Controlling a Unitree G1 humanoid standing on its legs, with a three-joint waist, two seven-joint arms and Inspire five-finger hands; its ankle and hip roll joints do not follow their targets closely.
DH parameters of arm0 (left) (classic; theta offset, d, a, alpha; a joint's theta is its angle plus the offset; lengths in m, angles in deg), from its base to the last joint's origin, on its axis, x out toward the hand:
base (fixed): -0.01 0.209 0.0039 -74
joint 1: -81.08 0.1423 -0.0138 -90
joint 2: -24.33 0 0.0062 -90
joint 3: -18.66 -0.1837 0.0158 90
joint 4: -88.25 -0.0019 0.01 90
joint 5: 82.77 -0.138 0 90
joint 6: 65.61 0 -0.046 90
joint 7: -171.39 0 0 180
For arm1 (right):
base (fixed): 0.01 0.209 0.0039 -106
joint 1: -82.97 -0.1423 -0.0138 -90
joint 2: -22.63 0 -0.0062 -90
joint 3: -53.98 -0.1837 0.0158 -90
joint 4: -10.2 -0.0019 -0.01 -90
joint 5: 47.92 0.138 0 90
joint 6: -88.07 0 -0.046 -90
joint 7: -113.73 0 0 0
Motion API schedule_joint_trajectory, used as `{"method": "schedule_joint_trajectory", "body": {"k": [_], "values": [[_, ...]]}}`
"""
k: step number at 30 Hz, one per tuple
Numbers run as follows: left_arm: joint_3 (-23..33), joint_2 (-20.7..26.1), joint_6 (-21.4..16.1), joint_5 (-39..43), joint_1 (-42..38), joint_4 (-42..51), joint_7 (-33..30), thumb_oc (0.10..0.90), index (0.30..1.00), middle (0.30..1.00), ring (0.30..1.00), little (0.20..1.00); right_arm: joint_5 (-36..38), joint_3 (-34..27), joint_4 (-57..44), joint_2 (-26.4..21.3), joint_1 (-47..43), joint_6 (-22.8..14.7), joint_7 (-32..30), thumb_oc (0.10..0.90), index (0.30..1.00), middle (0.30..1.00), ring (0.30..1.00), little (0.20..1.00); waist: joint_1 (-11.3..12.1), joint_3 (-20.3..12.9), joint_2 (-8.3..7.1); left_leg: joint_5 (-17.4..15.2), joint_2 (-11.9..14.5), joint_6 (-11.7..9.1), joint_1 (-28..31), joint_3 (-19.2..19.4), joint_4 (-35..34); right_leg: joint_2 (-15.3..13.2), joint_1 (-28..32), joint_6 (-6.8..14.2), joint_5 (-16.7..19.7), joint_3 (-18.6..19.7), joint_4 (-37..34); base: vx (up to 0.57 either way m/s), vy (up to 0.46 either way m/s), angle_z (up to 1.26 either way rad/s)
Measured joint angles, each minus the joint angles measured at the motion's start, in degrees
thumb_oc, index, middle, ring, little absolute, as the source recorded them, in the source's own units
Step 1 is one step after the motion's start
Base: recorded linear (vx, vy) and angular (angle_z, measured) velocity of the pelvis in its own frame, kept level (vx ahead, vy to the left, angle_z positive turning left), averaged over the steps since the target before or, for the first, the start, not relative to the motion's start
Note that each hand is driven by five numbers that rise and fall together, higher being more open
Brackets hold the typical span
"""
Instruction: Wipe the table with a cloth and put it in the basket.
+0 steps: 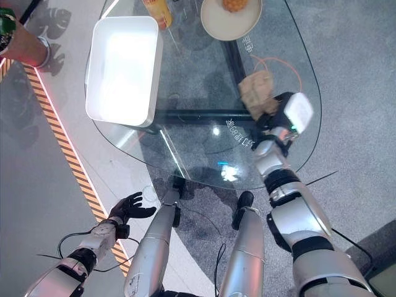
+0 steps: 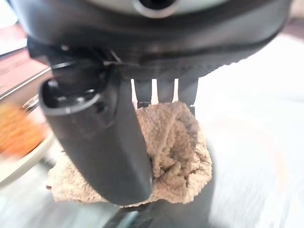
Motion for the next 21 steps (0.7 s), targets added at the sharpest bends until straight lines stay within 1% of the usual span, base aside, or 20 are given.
{"method": "schedule_joint_trajectory", "body": {"k": [2,4,8,12,18,21], "values": [[0.0,0.0,0.1,0.0,0.1,0.0,0.0,0.800,0.900,0.900,0.900,0.900,0.4,-0.9,1.5,-1.7,-0.1,0.2,-1.0,0.100,0.300,0.300,0.300,0.200,-0.1,0.0,-0.04,-0.3,0.0,0.3,-0.1,0.0,0.4,0.0,0.2,0.1,0.0,0.0,-0.2,0.03,-0.010,0.00],[0.1,0.1,0.0,0.0,0.0,0.0,0.0,0.800,0.900,0.900,0.900,0.900,0.6,-2.3,2.3,-3.5,0.0,0.7,-1.7,0.100,0.300,0.300,0.300,0.200,-0.5,0.0,-0.05,-0.2,-0.1,0.2,-0.4,0.1,1.1,0.0,0.3,0.3,0.3,-0.1,-0.3,-0.04,-0.006,0.00],[0.2,0.4,0.1,0.0,-0.2,0.0,1.0,0.800,0.900,0.900,0.900,0.900,0.8,-2.9,3.1,-5.0,-0.1,0.7,-2.2,0.100,0.300,0.300,0.300,0.200,-1.7,0.0,-0.06,-0.2,0.0,0.2,-0.5,0.1,1.2,0.0,0.3,0.3,0.5,-0.1,-0.4,0.00,0.000,0.00],[0.2,0.4,0.1,0.0,-0.3,0.1,1.2,0.800,0.900,0.900,0.900,0.900,2.4,-2.9,3.1,-5.1,0.0,0.7,-2.2,0.100,0.300,0.300,0.300,0.200,-2.1,0.0,-0.06,-0.3,0.1,0.3,-0.5,0.0,1.2,0.3,0.2,0.2,0.7,-0.1,-0.5,0.00,0.000,0.00],[0.2,0.4,0.5,0.0,-0.4,0.0,1.3,0.800,0.900,0.900,0.900,0.900,2.4,-2.5,2.1,-4.7,0.0,-0.5,-2.1,0.100,0.300,0.300,0.300,0.200,-1.6,0.0,-0.06,-0.3,0.1,0.4,-0.6,0.0,0.8,0.3,0.1,0.1,0.9,-0.1,-1.0,0.00,0.000,0.00],[0.2,0.5,0.5,0.0,-0.5,-0.3,1.4,0.800,0.900,0.900,0.900,0.900,2.3,-1.0,-0.4,-4.2,0.0,-0.8,-2.0,0.100,0.300,0.300,0.300,0.200,-1.6,0.0,-0.06,-0.2,0.1,0.3,-0.7,0.1,0.7,0.4,0.1,0.4,1.2,0.0,-1.5,0.00,0.000,0.00]]}}
